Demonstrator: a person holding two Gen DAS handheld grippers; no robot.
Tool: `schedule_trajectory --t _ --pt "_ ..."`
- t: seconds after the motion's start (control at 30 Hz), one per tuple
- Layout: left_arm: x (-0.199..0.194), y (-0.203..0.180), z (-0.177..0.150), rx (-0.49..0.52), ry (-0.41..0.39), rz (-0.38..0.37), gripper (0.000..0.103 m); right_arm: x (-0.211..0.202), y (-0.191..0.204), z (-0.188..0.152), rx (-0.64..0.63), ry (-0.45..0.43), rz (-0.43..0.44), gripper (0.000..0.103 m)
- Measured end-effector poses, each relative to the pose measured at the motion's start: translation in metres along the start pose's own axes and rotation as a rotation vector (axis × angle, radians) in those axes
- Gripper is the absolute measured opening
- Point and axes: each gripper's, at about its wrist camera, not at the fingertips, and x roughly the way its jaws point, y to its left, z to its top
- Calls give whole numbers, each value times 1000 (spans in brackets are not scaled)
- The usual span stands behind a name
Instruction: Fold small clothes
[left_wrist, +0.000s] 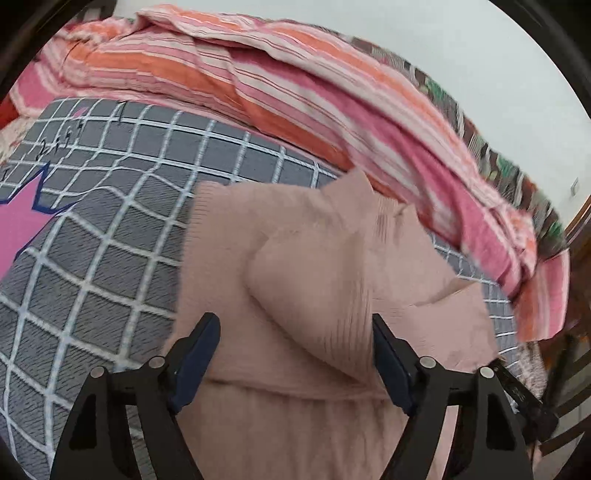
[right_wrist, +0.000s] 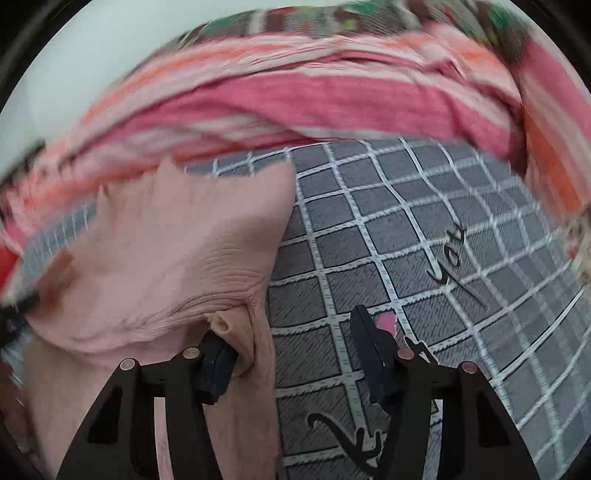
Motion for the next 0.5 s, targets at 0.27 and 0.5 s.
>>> schedule_trajectory --t 0.27,0.5 --pt "-3 16 -8 24 31 -33 46 -5 -5 -13 4 -15 -12 56" --pt "0 19 0 38 32 -30 20 -30 -10 -14 -48 -71 39 66"
